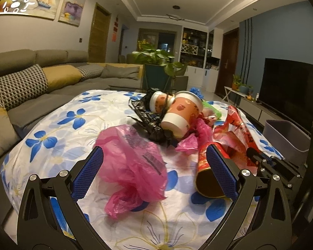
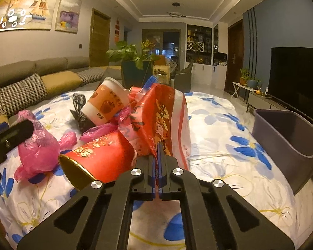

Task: Collect trash
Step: 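Grasp the red snack wrapper with the right tool while the left tool approaches the pink bag, then lift the wrapper with the right tool while the left tool grasps the pink plastic bag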

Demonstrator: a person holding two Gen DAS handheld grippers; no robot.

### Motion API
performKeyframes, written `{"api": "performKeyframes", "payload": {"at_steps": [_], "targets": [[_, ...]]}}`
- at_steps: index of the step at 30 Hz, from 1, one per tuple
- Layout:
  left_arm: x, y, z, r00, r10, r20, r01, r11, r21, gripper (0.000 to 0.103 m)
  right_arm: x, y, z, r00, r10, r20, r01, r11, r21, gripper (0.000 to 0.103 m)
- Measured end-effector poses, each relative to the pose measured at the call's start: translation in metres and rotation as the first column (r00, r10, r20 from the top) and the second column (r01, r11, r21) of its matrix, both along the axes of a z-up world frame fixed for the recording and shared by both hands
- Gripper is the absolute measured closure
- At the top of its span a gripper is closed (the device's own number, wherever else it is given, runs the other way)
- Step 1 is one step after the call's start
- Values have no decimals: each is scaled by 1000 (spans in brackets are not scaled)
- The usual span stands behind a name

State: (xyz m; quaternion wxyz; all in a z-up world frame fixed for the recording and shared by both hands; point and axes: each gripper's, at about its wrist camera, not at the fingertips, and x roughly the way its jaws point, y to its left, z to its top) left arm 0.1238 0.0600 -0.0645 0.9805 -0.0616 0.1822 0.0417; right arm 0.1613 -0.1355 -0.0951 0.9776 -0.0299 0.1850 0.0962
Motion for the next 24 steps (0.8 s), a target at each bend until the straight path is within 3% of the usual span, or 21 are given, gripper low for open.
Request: {"api": "performKeyframes", "payload": {"at_steps": [8,13,17,19,24], "targets": [[3,-23,-7,994,-111,-12,111,994,17,10,-22,-28,14,997,-42,57,40,999,33,100],[10,-40,-18,981,-185,-60,188,981,43,28,-30,-41,20,997,-58,58,54,997,62,100],[15,-45,-28,974,-203,-103,210,976,65,40,-35,-47,22,996,-67,63,63,996,68,100],[20,-48,-31,972,-204,-117,214,974,78,51,-36,-46,21,996,-69,62,64,995,70,100],[29,-47,-36,963,-227,-142,236,970,50,54,-38,-49,21,995,-76,60,71,995,76,100]]}}
